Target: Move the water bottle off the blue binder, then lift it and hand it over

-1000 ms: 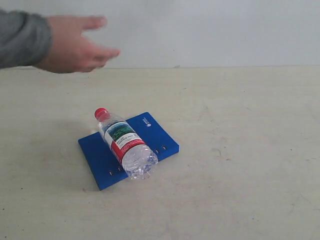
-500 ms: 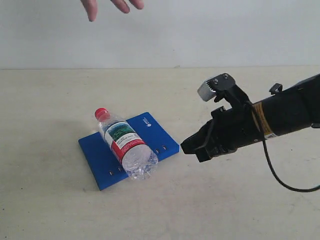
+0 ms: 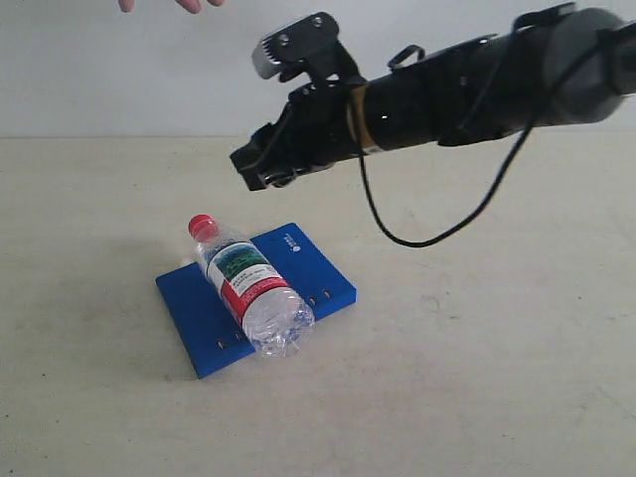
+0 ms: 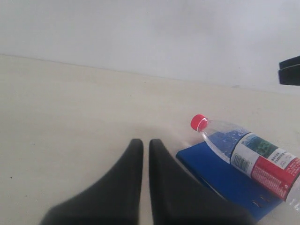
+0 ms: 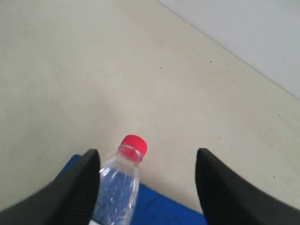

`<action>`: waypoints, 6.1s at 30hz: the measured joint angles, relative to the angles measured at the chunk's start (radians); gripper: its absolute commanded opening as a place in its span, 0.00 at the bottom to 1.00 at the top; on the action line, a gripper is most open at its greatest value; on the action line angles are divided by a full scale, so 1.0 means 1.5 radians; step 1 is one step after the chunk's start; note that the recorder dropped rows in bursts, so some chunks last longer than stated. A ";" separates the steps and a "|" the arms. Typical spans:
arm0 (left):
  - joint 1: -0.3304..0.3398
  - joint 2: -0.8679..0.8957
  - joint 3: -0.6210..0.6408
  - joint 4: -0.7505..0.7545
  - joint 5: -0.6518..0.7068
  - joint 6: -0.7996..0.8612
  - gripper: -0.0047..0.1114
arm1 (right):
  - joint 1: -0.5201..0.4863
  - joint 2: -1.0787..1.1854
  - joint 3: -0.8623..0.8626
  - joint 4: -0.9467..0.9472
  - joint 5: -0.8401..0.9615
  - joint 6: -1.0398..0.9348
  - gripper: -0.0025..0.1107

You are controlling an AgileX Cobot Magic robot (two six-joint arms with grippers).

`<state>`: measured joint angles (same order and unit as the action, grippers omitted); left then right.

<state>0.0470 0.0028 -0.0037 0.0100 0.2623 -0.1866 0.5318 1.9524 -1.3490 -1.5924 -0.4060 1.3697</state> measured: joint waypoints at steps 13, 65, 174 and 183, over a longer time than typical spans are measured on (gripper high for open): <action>0.000 0.000 0.000 0.000 0.000 0.000 0.08 | 0.072 0.201 -0.229 -0.013 0.134 0.176 0.55; 0.000 0.000 0.000 0.000 0.000 0.003 0.08 | -0.267 -0.059 -0.317 -0.107 -0.529 0.357 0.02; 0.042 1.027 -0.434 0.365 0.251 -0.570 0.65 | -0.420 -1.183 0.635 -0.106 -0.399 0.387 0.02; 0.042 1.072 -0.398 0.309 0.184 -0.540 0.65 | -0.420 -1.183 0.635 -0.106 -0.399 0.389 0.02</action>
<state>0.1097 1.6105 -0.6009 0.4740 0.5387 -0.9959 -0.0990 0.1772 -0.3963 -1.7518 -1.0047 1.9536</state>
